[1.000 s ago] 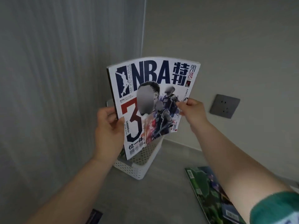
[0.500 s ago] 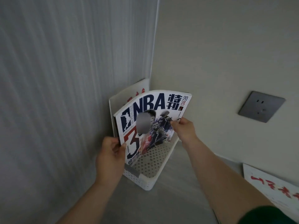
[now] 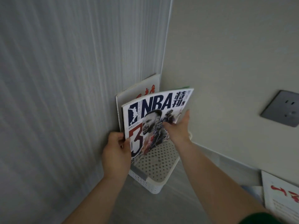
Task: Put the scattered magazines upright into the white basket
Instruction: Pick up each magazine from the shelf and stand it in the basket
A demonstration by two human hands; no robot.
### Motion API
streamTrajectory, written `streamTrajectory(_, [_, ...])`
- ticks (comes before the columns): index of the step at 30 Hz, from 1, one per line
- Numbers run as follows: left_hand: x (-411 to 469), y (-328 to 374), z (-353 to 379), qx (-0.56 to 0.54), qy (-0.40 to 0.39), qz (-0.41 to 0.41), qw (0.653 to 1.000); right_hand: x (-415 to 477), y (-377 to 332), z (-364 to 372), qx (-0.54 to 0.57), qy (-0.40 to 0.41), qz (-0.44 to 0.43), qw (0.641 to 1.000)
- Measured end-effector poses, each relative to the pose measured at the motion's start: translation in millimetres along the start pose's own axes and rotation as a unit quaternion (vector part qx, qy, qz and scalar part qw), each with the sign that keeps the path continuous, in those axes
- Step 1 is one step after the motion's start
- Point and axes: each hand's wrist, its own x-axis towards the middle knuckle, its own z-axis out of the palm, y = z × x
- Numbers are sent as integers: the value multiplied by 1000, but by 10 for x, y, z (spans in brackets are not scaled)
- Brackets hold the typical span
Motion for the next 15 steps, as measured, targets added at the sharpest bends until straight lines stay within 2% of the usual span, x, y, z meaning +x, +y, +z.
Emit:
streamTrajectory(3, [-24,24,50,25,-3,29,999,-85,7,210,-72,-89,-24,993])
streamTrajectory(7, [-65,-7,49,33,13,25,999,-191,35,427,-74,-208,-45,974])
streamTrajectory(9, [-127,-20,17,57,14,74,996,-214,76,500,-110,-236,-48,964])
streamTrajectory(12, [-215,-79,11,197,-8,176,964,-216,107,540,-133,-246,-52,959])
streamTrajectory(15, [-235,-115,-1,259,-79,187,944,-238,82,491,-145,-252,-47,956])
